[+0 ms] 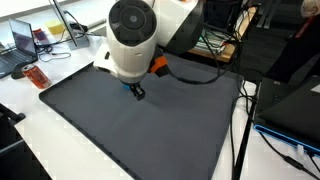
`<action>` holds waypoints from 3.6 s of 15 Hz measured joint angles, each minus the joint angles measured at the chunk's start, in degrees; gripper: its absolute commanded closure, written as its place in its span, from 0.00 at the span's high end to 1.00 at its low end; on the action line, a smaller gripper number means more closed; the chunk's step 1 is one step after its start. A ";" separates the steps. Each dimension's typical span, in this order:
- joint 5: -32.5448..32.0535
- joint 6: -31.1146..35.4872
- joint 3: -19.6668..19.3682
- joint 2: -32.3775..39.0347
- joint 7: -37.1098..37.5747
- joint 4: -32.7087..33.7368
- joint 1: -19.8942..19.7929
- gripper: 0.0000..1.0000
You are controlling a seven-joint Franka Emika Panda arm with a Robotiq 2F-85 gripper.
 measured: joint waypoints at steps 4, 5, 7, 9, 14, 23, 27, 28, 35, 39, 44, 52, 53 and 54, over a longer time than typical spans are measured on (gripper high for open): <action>-2.73 4.75 0.00 -4.12 5.55 -7.94 1.62 1.00; -3.52 5.89 0.02 -5.55 6.94 -10.35 1.94 1.00; -5.16 8.07 0.15 -8.82 9.19 -15.46 2.38 1.00; -6.86 10.44 0.47 -12.20 10.98 -20.75 2.50 1.00; -9.71 18.04 1.59 -20.26 11.90 -33.60 1.95 1.00; -10.59 36.21 3.24 -32.70 5.59 -52.65 -5.25 1.00; -9.96 44.65 3.23 -35.72 -1.96 -57.68 -10.16 1.00; -9.39 46.48 3.22 -36.16 -4.12 -58.59 -11.31 1.00; -3.61 57.22 2.65 -37.51 -17.09 -63.43 -16.10 1.00; 1.39 62.84 2.64 -37.54 -24.55 -65.68 -17.63 1.00; 18.95 65.22 9.17 -37.60 -44.20 -66.94 -24.00 1.00; 29.80 52.08 14.78 -37.52 -69.17 -60.29 -32.11 1.00; 29.85 50.40 13.83 -37.35 -71.23 -59.38 -32.14 1.00; 29.97 48.75 13.04 -37.05 -73.38 -58.40 -32.15 1.00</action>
